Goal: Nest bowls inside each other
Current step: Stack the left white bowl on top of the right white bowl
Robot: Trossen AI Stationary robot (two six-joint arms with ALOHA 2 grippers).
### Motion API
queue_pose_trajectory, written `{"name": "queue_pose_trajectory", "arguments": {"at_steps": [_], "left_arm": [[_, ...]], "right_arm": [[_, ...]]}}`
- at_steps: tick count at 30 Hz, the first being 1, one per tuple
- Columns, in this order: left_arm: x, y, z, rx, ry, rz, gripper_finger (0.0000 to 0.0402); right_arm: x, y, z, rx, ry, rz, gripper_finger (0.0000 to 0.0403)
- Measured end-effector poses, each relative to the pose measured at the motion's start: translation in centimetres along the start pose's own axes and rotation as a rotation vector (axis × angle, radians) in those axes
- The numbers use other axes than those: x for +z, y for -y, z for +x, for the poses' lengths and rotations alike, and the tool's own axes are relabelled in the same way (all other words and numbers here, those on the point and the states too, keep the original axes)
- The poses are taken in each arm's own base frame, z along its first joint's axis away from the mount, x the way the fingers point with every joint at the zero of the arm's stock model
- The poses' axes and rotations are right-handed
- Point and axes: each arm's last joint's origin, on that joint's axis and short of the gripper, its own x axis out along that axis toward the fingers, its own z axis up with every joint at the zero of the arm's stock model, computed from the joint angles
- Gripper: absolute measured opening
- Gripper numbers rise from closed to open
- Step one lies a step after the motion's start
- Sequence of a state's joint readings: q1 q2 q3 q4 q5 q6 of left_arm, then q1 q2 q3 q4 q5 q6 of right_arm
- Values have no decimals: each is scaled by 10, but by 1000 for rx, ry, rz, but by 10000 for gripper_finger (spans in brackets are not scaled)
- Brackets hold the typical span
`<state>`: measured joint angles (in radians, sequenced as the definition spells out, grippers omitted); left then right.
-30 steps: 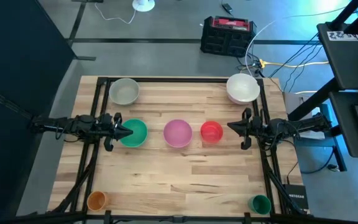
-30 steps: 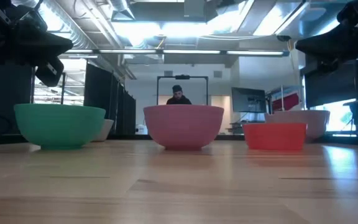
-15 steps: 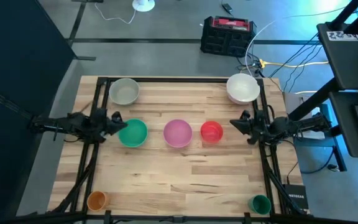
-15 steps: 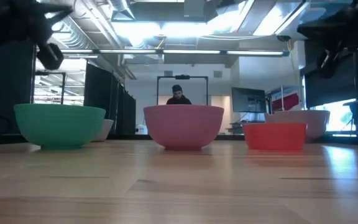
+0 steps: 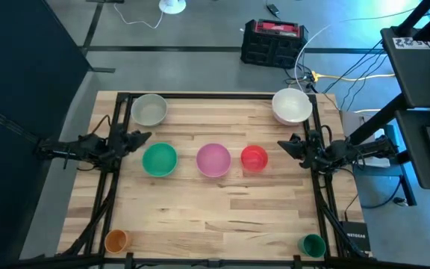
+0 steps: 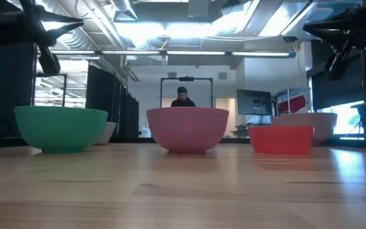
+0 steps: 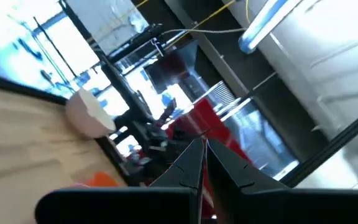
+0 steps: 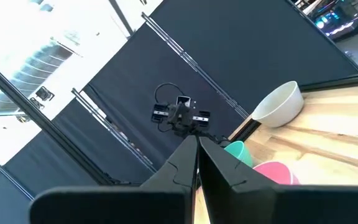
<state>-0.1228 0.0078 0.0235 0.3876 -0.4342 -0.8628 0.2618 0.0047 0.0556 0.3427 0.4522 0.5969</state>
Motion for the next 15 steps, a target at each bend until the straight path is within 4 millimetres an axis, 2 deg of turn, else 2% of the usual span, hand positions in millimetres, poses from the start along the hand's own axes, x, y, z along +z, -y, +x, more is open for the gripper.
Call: {"name": "queue_pose_trajectory", "arguments": {"at_steps": [7, 10, 13, 15], "left_arm": [[3, 1, 0, 16, 55, 29, 1], [4, 0, 0, 21, 63, 45, 1], [5, 1, 0, 21, 75, 82, 1], [8, 4, 0, -7, 112, 98, 1]], "right_arm": [[14, -9, 0, 38, 72, -21, 24], [33, -23, 4, 32, 133, -96, 38], [46, -39, 16, 13, 117, -179, 51], [50, -52, 32, 7, 73, -226, 57]]}}
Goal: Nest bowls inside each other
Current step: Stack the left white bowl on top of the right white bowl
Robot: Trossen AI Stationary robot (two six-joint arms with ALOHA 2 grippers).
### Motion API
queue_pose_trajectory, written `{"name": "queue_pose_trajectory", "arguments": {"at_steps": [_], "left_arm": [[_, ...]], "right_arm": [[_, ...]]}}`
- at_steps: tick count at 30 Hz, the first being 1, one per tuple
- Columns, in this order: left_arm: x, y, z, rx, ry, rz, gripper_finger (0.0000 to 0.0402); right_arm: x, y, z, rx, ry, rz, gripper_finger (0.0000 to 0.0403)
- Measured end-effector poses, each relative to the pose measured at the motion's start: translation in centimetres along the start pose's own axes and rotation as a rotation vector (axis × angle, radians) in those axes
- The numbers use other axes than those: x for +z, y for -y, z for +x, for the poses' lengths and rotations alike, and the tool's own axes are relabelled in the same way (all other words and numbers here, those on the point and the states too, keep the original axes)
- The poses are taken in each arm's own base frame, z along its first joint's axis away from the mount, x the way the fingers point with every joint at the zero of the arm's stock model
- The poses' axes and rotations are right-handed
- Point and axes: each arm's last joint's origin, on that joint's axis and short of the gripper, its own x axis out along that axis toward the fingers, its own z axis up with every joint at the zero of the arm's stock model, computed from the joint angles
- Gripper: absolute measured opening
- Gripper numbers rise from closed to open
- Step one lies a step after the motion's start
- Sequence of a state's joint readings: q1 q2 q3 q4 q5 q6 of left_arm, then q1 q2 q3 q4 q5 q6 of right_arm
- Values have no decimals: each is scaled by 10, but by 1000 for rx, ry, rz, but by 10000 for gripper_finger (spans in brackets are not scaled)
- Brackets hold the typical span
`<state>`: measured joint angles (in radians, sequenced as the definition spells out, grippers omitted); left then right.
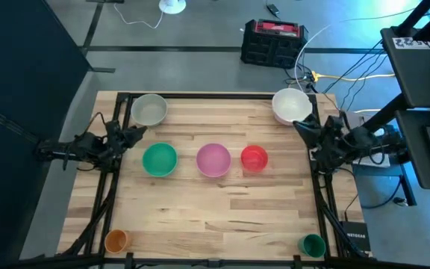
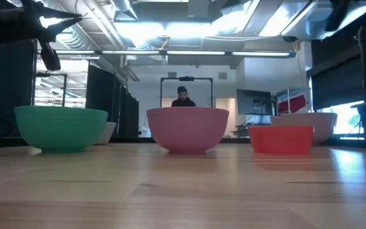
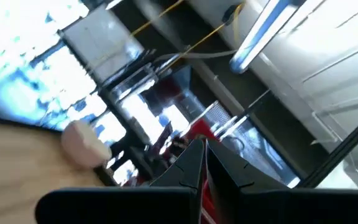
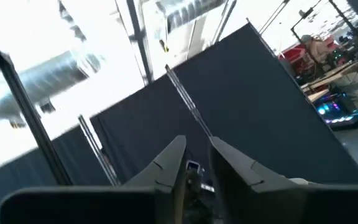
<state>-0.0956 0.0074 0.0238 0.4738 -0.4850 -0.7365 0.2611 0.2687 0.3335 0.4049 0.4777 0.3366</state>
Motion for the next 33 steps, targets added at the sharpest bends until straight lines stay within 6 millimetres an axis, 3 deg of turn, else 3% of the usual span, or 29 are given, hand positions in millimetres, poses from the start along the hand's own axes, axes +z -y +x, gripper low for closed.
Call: {"name": "queue_pose_trajectory", "arguments": {"at_steps": [5, 15, 23, 28, 33], "left_arm": [[13, 14, 3, -71, 53, 99, 1], [42, 78, 68, 139, -274, 520, 1], [53, 112, 127, 290, -571, 806, 1], [64, 98, 166, 465, -702, 967, 1], [65, 55, 185, 677, -972, 1004, 1]], "right_arm": [[-4, -24, 47, 7, -204, -125, 60], [19, -23, 90, 150, -296, -142, 60], [38, -13, 121, 246, -381, -138, 60], [31, -16, 120, 255, -437, -105, 60], [32, -19, 120, 276, -420, -112, 60]]}}
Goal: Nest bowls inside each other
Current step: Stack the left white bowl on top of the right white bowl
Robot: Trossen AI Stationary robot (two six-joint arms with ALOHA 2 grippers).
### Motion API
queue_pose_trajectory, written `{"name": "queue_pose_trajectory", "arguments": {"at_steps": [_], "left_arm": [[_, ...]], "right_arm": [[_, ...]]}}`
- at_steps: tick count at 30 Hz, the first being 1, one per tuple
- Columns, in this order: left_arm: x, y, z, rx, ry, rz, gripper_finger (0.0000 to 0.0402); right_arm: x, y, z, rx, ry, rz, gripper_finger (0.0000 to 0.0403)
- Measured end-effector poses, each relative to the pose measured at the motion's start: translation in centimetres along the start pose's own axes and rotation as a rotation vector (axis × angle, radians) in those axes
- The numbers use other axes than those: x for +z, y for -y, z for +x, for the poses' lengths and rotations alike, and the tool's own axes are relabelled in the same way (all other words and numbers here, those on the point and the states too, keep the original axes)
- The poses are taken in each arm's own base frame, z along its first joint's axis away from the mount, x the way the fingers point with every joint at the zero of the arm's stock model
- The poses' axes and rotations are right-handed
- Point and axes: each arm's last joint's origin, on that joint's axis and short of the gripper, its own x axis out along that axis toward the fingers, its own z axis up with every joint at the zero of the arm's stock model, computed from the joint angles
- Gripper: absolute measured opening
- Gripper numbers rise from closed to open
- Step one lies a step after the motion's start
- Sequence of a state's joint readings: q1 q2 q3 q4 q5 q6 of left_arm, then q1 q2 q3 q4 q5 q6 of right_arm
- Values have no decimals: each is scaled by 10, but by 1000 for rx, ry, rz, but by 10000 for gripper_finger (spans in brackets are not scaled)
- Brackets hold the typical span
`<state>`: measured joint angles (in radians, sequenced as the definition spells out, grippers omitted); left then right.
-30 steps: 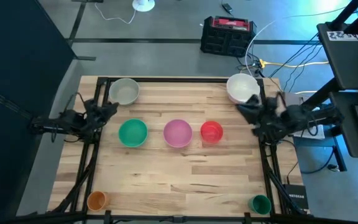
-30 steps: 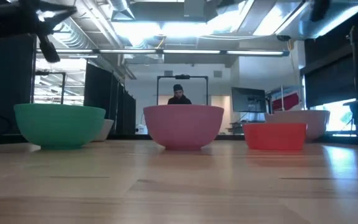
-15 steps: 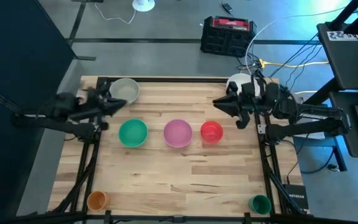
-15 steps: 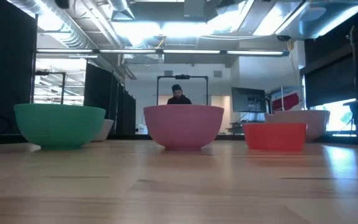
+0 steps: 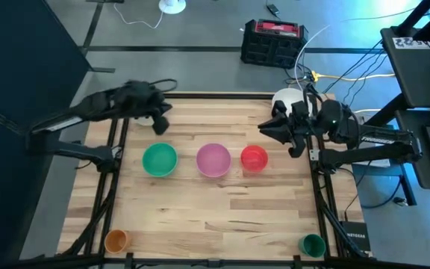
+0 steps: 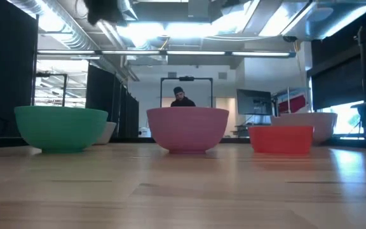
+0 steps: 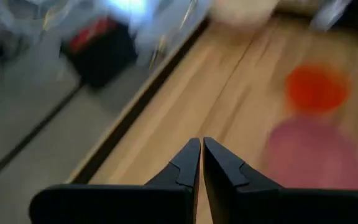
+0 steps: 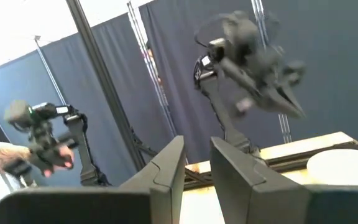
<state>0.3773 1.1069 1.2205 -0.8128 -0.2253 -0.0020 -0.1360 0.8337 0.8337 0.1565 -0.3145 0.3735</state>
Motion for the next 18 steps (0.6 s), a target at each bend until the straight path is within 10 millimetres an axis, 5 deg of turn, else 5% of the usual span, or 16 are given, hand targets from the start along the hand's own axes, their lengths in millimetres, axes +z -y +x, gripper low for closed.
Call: {"name": "queue_pose_trajectory", "arguments": {"at_steps": [18], "left_arm": [[-35, -47, 109, 117, -552, -195, 127]], "right_arm": [[-1, -1, 0, 48, -21, 35, 60]]}}
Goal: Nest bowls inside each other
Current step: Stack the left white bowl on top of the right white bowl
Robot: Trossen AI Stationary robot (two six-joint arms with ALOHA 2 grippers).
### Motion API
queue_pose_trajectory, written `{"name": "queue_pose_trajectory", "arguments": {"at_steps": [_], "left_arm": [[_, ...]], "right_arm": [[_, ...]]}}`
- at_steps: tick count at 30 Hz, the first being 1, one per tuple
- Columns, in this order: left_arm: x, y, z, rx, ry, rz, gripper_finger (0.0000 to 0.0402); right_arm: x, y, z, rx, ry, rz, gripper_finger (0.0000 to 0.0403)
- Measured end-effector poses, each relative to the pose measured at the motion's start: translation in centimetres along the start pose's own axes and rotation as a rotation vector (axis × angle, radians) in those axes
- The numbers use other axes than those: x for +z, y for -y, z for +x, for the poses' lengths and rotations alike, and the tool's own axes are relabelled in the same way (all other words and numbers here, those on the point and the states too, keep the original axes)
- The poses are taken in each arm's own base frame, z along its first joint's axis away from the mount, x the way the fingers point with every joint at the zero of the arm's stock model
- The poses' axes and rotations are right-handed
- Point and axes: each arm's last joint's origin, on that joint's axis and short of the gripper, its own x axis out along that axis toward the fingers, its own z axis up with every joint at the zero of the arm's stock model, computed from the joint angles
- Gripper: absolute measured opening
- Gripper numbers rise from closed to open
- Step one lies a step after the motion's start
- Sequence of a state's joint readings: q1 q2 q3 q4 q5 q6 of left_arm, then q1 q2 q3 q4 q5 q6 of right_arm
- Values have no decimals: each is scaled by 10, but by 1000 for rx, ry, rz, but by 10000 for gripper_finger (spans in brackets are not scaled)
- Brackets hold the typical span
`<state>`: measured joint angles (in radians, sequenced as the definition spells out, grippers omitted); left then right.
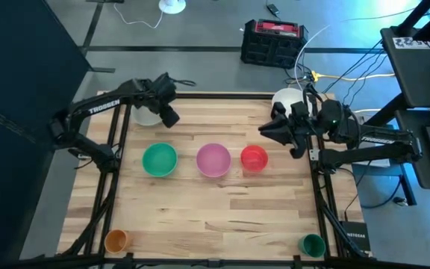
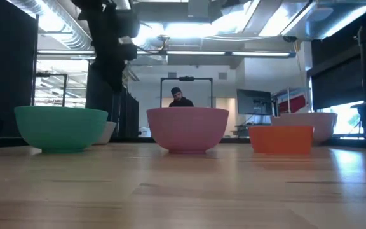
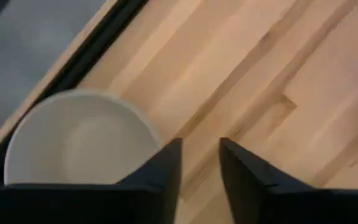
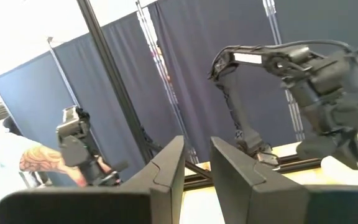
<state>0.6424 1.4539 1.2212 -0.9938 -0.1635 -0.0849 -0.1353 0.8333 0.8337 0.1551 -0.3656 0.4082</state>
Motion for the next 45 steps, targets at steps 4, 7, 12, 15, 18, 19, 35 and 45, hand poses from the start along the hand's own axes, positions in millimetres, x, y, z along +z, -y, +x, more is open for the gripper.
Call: {"name": "queue_pose_trajectory", "arguments": {"at_steps": [4, 7, 12, 15, 18, 19, 35, 45], "left_arm": [[-1, -11, 18, 41, -120, -40, 179], [-2, -16, 25, 52, -155, -55, 211], [0, -17, 36, 40, -187, -111, 224], [1, -15, 43, 36, -213, -107, 225], [2, -14, 48, 36, -227, -103, 225], [2, -13, 49, 36, -231, -101, 225], [-3, -5, 74, 38, -316, -76, 225], [-18, -5, 89, 38, -347, -50, 216]], "right_arm": [[0, 0, 0, 13, -8, 4, 60], [-1, 0, 0, 17, -15, 6, 60], [-4, 1, 0, 14, -45, 15, 60], [-5, 1, 0, 19, -56, 17, 60], [-6, 1, 0, 17, -68, 20, 60], [-6, 1, 0, 17, -73, 22, 60], [-13, 4, -1, 2, -141, 39, 60], [-11, 2, -2, 9, -121, 50, 60]]}}
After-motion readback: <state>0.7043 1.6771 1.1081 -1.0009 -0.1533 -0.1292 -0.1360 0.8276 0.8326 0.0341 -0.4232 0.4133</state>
